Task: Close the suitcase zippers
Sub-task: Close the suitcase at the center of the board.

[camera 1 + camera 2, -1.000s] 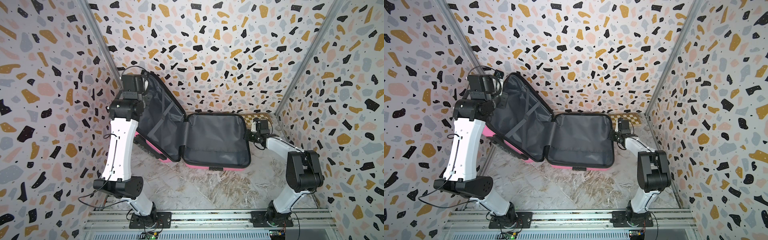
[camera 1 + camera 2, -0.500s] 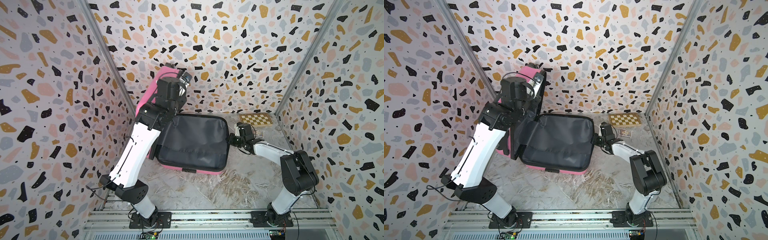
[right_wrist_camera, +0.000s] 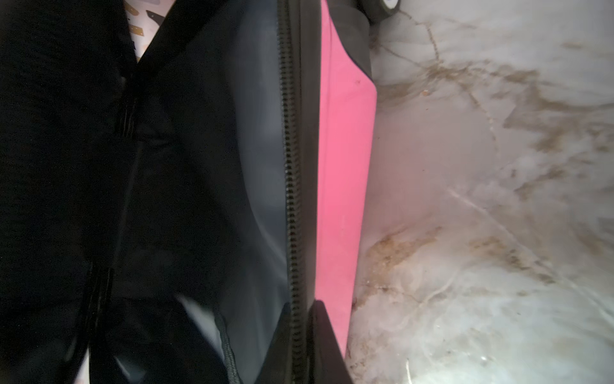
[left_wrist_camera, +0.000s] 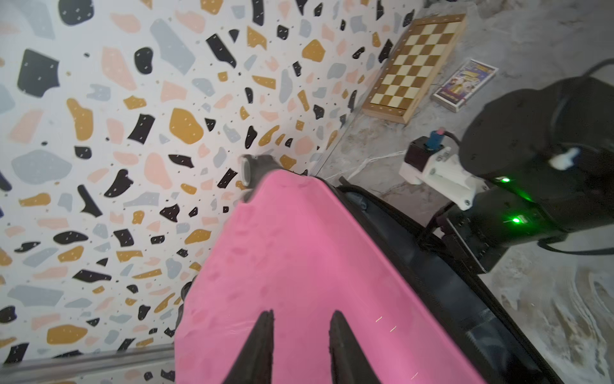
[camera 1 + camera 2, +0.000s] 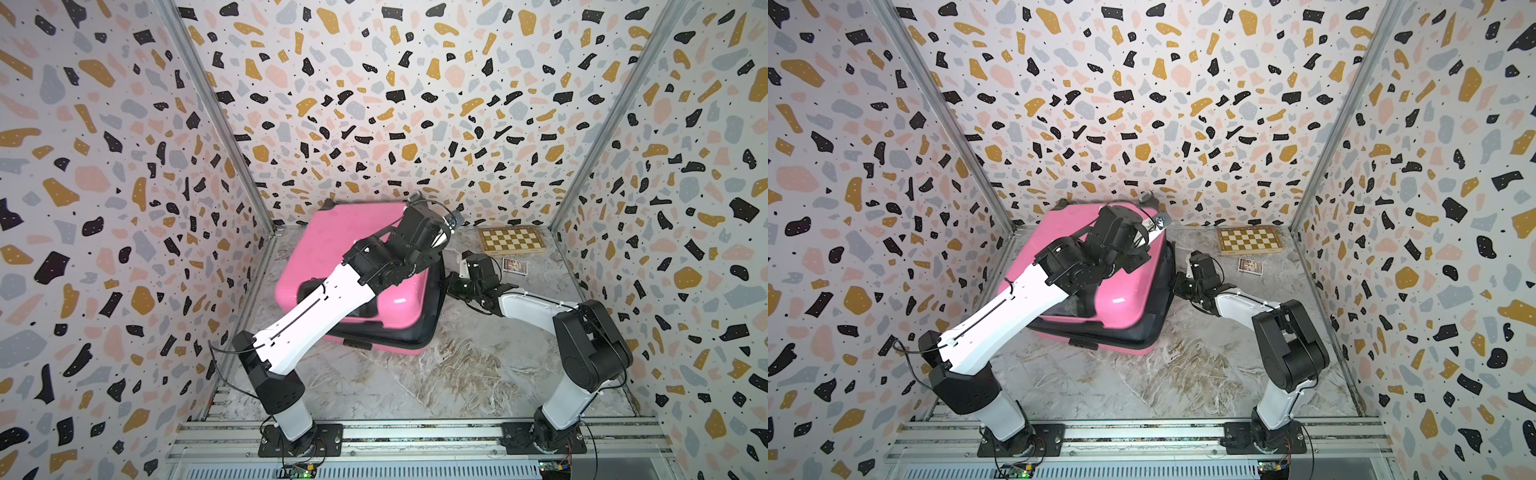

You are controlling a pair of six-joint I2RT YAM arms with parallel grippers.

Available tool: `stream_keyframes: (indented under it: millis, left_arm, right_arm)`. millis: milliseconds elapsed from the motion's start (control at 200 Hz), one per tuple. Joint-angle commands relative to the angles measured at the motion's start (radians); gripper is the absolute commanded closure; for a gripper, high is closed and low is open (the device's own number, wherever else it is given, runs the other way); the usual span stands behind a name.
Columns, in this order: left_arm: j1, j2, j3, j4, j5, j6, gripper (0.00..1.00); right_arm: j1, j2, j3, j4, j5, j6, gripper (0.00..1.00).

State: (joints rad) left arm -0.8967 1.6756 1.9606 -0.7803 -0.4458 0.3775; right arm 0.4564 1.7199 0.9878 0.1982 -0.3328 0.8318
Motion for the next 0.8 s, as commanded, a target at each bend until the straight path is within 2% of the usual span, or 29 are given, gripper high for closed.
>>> stream_keyframes:
  millis: [0, 120, 265, 321, 456, 596, 661, 796]
  left_arm:
    - [0.002, -0.046, -0.045, 0.028, 0.064, -0.091, 0.64]
    - [0.002, -0.096, -0.118, 0.022, 0.126, -0.173, 0.59]
    - [0.002, -0.179, -0.215, -0.038, 0.272, -0.309, 0.55]
    - [0.001, -0.212, -0.251, -0.07, 0.347, -0.361, 0.55]
    - [0.002, -0.315, -0.357, -0.111, 0.579, -0.44, 0.54]
    - [0.002, -0.427, -0.493, -0.117, 0.77, -0.493, 0.54]
    - [0.002, -0.468, -0.573, -0.097, 0.78, -0.529, 0.54]
    - [0.002, -0.544, -0.759, -0.007, 0.727, -0.625, 0.55]
  right_arm:
    - [0.029, -0.029, -0.008, 0.113, -0.215, 0.018, 0.89]
    - [0.035, -0.028, -0.029, 0.145, -0.23, 0.033, 0.89]
    - [0.053, -0.029, -0.037, 0.16, -0.233, 0.019, 0.87]
    - [0.053, -0.046, -0.034, 0.132, -0.196, -0.007, 0.8]
    - [0.044, -0.086, 0.012, 0.003, -0.077, -0.118, 0.52]
    - [0.016, -0.11, 0.064, -0.094, -0.018, -0.216, 0.42]
    - [-0.001, -0.118, 0.078, -0.109, -0.022, -0.247, 0.4]
    - [-0.039, -0.132, 0.118, -0.148, -0.029, -0.321, 0.35]
